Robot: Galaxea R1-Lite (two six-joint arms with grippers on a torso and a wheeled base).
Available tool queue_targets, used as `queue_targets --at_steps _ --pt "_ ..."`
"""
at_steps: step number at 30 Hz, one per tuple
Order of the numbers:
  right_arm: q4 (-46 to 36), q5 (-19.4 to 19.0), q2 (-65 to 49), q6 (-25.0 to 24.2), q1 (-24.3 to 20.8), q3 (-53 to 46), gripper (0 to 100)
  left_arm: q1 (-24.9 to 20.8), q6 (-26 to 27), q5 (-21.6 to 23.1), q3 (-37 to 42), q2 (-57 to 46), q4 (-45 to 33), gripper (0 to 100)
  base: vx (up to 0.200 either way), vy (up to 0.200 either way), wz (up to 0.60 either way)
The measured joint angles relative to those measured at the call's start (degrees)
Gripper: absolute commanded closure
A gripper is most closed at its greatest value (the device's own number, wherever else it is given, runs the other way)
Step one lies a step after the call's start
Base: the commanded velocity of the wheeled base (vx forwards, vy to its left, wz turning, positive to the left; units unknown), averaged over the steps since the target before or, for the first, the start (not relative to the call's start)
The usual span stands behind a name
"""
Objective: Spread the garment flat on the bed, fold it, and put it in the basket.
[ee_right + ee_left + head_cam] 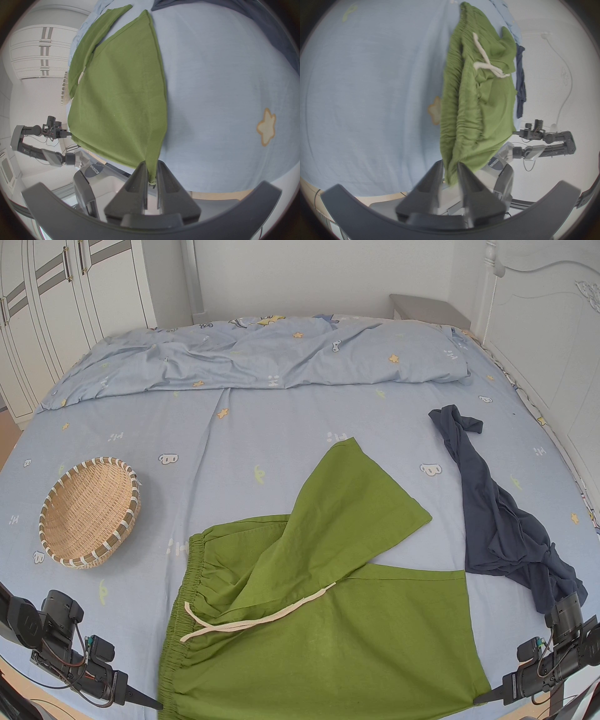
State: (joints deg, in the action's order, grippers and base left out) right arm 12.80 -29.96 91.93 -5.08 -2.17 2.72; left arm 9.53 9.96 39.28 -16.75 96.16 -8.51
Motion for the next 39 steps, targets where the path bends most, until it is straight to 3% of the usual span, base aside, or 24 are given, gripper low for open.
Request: queue_targets --at_steps 3,4,17,23,29,39 --pt "-0.09 -0.02 0.05 0.05 -0.09 -0.05 100 -0.28 0.20 -0.68 0.16 0.04 0.04 0 0.000 0.000 0.00" --pt "-0.09 -0.09 0.05 0.07 -0.17 -0.05 0 -0.28 0.24 -0.91 0.30 0.06 0.00 0 0.000 0.000 0.00" --pt "1.97 -0.79 -0.76 -0.02 0.11 -0.52 0 0.00 0.02 -0.52 -0.22 -2.39 -0.55 0 0.000 0.000 0.00" --pt "3.75 -0.49 -6.84 -0.82 0.35 -1.15 0 0.30 -0.99 0.07 -2.68 -7.27 -4.57 0 0.000 0.000 0.00" --pt "0.63 -0.04 -16.91 -2.22 1.62 2.62 0 0.05 -5.78 1.41 -11.86 -11.37 -9.61 0 0.000 0.000 0.00" --pt "-5.34 0.02 -19.85 -4.38 2.15 24.39 0 -1.24 -13.40 2.60 -31.38 -10.02 -11.65 0 0.000 0.000 0.00"
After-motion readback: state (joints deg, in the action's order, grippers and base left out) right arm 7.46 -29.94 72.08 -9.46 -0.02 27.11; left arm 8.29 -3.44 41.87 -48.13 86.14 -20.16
